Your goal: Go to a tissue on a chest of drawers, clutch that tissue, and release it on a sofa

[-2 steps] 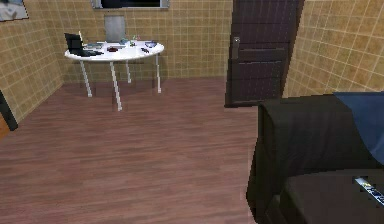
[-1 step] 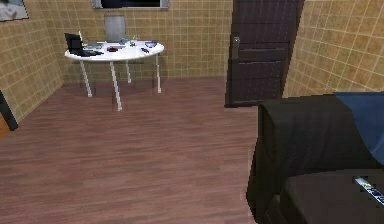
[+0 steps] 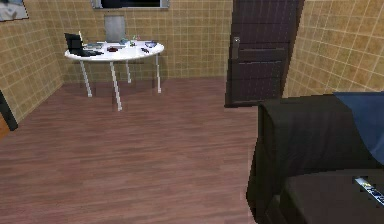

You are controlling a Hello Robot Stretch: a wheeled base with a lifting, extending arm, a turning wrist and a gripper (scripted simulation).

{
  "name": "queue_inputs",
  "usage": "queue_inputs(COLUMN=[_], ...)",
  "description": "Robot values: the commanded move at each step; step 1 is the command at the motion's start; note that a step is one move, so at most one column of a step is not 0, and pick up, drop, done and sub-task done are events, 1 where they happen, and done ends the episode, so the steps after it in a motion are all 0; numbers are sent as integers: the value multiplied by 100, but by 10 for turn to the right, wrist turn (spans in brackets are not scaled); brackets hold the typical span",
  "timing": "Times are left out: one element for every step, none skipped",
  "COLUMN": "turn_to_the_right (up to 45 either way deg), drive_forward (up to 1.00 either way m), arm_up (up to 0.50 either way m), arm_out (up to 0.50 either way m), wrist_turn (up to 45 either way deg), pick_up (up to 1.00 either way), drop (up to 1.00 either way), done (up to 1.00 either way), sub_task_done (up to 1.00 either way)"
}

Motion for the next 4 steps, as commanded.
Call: queue_inputs(turn_to_the_right=[0, 0, 0, 0], drive_forward=[0, 0, 0, 0], arm_up=[-32, 0, 10, 0], arm_out=[0, 0, 0, -8], wrist_turn=[0, 0, 0, 0], pick_up=[0, 0, 0, 0], drop=[0, 100, 0, 0], done=[0, 0, 0, 0], sub_task_done=[0, 0, 0, 0])
